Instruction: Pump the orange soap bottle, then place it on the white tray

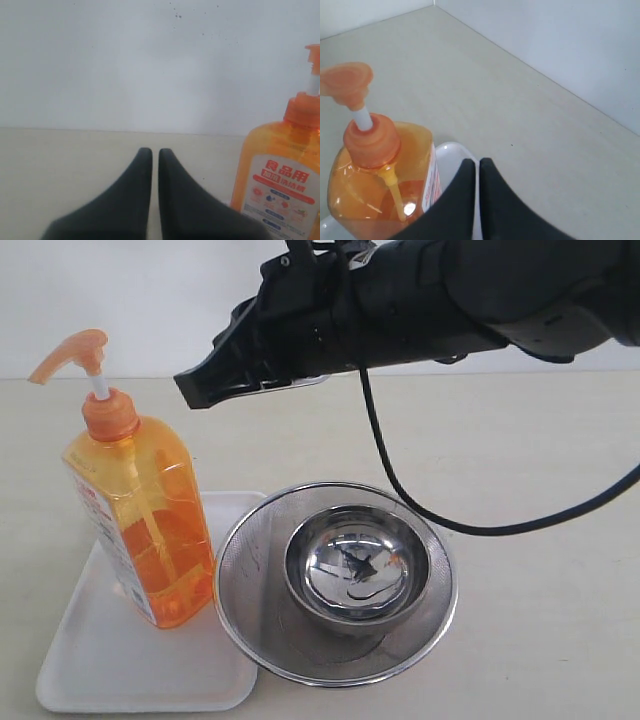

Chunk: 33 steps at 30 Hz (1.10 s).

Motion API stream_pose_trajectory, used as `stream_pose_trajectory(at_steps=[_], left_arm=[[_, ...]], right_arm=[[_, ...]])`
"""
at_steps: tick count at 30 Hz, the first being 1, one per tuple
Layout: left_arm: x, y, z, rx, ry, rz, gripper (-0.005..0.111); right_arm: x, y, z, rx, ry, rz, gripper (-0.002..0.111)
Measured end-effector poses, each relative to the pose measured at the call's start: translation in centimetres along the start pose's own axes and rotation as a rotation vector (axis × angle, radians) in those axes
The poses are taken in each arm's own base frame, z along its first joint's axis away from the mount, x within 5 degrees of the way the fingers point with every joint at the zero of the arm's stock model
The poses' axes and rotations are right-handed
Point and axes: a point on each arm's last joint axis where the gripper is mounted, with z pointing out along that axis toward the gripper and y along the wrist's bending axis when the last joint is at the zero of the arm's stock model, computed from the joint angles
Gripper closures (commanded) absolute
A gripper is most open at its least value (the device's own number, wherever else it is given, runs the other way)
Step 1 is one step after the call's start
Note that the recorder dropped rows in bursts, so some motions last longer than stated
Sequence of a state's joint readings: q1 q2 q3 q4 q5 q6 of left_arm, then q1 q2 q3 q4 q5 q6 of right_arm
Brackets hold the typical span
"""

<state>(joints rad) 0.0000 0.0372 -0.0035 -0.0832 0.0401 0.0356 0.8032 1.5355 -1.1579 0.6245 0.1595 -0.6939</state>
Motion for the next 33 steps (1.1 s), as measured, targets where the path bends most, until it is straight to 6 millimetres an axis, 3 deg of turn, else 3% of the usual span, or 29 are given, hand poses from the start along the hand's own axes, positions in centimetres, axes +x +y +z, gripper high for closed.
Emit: stream_pose_trajectory(at_steps=[13, 33], left_arm=[[-0.4, 0.0, 0.0, -0.002, -0.040, 0.017, 0.102], [-0.7, 0.0, 0.0, -0.003, -0.079, 0.014, 0.102]], right_arm=[[1.6, -0.1, 2.0, -0.004, 0.061, -0.001, 0.108], [1.1, -0.6, 2.1, 0.051, -0.002, -0.005, 0.108]])
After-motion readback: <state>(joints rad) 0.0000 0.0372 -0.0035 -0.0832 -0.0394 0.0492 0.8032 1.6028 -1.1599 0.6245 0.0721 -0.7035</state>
